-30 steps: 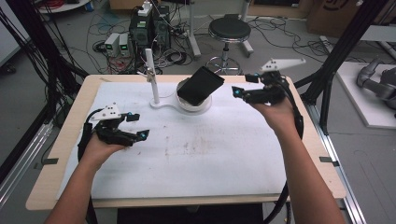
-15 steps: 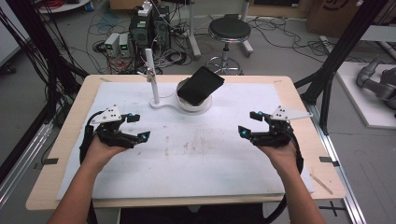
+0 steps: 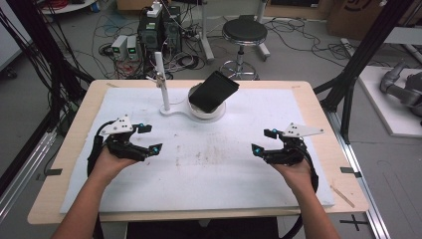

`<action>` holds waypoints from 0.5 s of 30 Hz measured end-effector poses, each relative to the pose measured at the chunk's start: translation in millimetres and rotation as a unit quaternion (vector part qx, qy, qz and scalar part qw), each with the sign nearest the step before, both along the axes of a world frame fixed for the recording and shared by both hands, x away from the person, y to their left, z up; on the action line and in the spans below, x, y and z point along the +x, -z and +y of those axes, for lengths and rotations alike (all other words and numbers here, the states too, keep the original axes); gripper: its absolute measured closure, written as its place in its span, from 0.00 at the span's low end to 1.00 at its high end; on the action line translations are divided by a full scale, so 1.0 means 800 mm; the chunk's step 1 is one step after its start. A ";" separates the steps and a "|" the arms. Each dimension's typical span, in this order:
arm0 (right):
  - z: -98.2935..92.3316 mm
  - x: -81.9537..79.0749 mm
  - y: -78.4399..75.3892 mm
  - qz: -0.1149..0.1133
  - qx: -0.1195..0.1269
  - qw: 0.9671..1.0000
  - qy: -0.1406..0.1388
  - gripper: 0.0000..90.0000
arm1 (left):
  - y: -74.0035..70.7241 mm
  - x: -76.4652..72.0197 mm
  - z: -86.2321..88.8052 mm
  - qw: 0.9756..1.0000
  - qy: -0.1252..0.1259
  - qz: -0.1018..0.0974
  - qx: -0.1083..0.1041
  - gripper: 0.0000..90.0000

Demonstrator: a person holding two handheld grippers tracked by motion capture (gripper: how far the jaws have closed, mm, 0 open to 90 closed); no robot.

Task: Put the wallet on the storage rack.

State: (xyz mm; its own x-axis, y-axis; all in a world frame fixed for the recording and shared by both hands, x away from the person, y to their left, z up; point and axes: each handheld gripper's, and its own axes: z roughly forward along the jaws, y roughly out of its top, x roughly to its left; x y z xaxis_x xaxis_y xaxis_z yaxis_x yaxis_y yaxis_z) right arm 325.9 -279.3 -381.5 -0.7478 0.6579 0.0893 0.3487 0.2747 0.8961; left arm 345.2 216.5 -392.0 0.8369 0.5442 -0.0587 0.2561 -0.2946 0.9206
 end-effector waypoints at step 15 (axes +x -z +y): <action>-0.016 0.005 0.012 0.010 0.006 1.000 0.023 0.23 | 0.006 0.004 0.001 1.000 -0.006 0.010 0.002 0.17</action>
